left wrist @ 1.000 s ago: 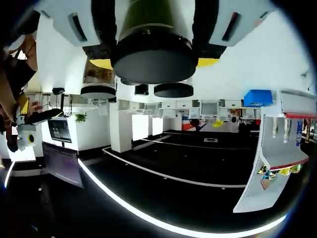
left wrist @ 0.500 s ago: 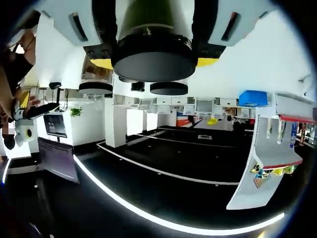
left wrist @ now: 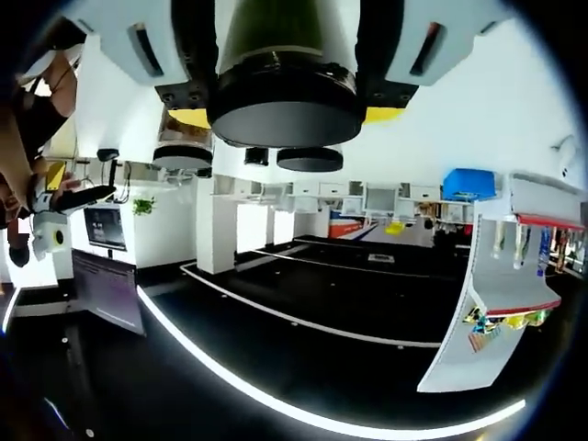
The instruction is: Pick up the mixed condiments and ingredients on the table and sort them into separate groups
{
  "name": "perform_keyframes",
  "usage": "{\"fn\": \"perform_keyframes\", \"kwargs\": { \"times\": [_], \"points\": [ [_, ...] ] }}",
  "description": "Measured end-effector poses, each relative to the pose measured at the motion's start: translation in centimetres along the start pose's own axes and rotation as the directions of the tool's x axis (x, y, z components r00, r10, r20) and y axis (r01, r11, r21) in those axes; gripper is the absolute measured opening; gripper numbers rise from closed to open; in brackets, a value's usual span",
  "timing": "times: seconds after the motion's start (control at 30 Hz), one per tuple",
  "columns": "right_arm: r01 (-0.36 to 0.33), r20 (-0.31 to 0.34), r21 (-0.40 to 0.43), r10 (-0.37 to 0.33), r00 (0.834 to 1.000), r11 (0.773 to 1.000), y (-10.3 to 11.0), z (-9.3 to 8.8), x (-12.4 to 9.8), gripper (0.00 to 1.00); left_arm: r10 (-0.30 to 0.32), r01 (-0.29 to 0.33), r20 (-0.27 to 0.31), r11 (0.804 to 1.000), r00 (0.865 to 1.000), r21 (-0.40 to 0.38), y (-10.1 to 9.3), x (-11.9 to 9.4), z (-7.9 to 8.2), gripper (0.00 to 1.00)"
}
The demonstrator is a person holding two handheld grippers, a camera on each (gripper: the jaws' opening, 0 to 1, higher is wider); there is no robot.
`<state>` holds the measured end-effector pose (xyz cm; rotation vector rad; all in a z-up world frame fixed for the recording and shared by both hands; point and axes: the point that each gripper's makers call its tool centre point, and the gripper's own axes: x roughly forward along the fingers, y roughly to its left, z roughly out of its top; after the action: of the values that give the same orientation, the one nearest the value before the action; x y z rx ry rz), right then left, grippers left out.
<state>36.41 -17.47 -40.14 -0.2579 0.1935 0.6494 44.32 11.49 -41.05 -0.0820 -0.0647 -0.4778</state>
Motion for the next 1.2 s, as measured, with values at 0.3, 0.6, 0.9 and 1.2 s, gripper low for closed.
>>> {"fn": "perform_keyframes", "kwargs": {
  "times": [0.3, 0.6, 0.9, 1.2],
  "points": [
    [0.008, 0.006, 0.0, -0.008, 1.0, 1.0, -0.4, 0.0, -0.2, 0.91, -0.057, 0.059, 0.081, 0.998, 0.995, -0.016, -0.4, -1.1, 7.1, 0.58],
    [-0.003, 0.013, 0.002, 0.003, 1.0, 1.0, -0.5, 0.0, 0.2, 0.91, -0.109, 0.106, 0.129, 0.994, 0.986, 0.033, 0.0, -1.2, 17.0, 0.57],
    [0.0, 0.023, 0.002, 0.0, 1.0, 1.0, -0.3, 0.1, -0.1, 0.9, -0.147, 0.146, 0.138, 0.989, 0.979, 0.013, 0.7, 0.8, 22.3, 0.57],
    [0.011, 0.02, -0.007, -0.011, 1.0, 1.0, -0.1, 0.4, -0.9, 0.9, -0.136, 0.139, 0.168, 0.99, 0.976, -0.002, 2.2, 4.0, 24.5, 0.57]
  ]
}}
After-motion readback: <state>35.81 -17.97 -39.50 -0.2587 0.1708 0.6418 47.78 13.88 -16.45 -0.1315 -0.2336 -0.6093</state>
